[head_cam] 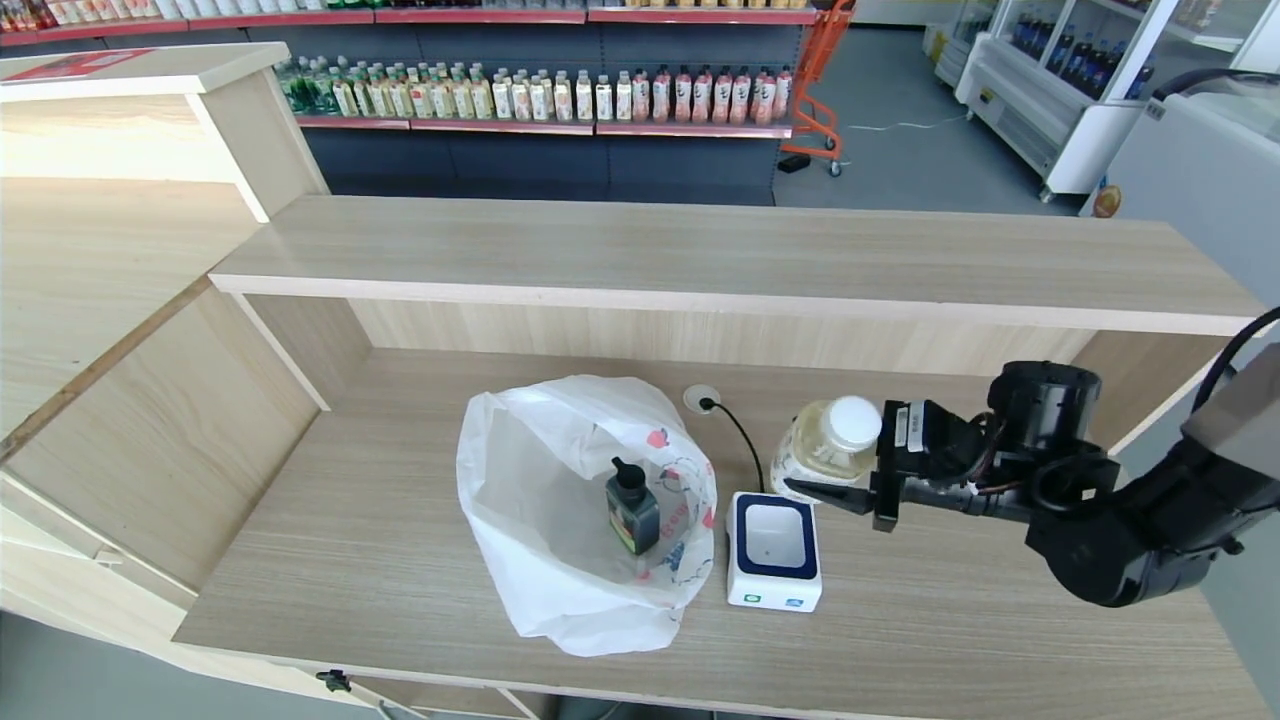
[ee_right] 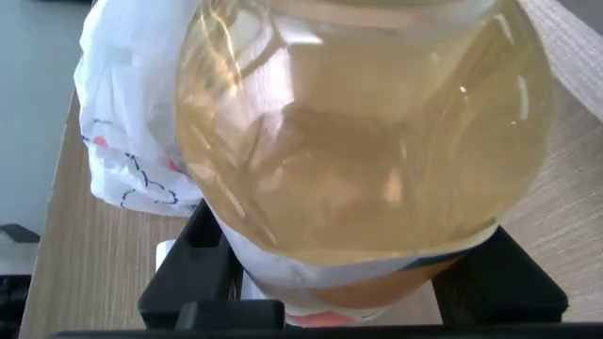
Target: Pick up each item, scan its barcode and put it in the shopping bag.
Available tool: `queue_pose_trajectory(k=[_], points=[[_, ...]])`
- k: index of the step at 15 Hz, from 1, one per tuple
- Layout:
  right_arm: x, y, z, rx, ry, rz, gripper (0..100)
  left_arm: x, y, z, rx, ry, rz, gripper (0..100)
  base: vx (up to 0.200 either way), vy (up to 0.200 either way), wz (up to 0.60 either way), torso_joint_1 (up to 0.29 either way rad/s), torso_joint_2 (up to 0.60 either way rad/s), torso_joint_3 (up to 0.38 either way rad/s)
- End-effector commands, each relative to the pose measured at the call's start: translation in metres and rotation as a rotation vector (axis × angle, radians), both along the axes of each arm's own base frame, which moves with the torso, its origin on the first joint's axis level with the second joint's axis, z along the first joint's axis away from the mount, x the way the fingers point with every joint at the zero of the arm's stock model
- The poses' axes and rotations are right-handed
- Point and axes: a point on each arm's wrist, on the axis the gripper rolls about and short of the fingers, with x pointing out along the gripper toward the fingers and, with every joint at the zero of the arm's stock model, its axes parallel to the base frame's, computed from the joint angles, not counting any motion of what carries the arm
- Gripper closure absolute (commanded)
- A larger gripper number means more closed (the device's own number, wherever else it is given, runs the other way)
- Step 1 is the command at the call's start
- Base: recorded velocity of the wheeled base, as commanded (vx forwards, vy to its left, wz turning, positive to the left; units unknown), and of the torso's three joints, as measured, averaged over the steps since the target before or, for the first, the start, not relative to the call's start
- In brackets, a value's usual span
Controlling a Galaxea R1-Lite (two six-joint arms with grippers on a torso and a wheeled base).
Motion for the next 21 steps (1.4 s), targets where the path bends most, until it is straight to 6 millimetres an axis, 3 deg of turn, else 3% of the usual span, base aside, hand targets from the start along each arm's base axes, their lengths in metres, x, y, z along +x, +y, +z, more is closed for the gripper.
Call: queue_pose_trajectory(k=[1, 3, 10, 16, 21], points=[[-0.042, -0.01, 0.068, 0.134, 0.02, -0.013, 100, 0.0, 0.0, 0.0, -0.001, 0.0, 0.001, 0, 0.0, 0.0, 0.0, 0.0, 0.0, 0.0], [-0.064, -0.016, 0.066, 0.213, 0.208, -0.075, 100, 0.0, 0.0, 0.0, -0.001, 0.0, 0.001, 0, 0.0, 0.0, 0.0, 0.0, 0.0, 0.0], [-0.059, -0.007, 0.051, 0.576, 0.558, -0.324, 100, 0.0, 0.0, 0.0, -0.001, 0.0, 0.001, 0, 0.0, 0.0, 0.0, 0.0, 0.0, 0.0], [-0.071, -0.005, 0.039, 0.582, 0.659, -0.332, 100, 0.0, 0.0, 0.0, -0.002, 0.0, 0.001, 0, 0.0, 0.0, 0.0, 0.0, 0.0, 0.0], [-0.096, 0.006, 0.058, 0.6, 0.753, -0.273, 100, 0.0, 0.0, 0.0, -0.008, -0.001, 0.002, 0, 0.0, 0.2, 0.0, 0.005, 0.0, -0.001]])
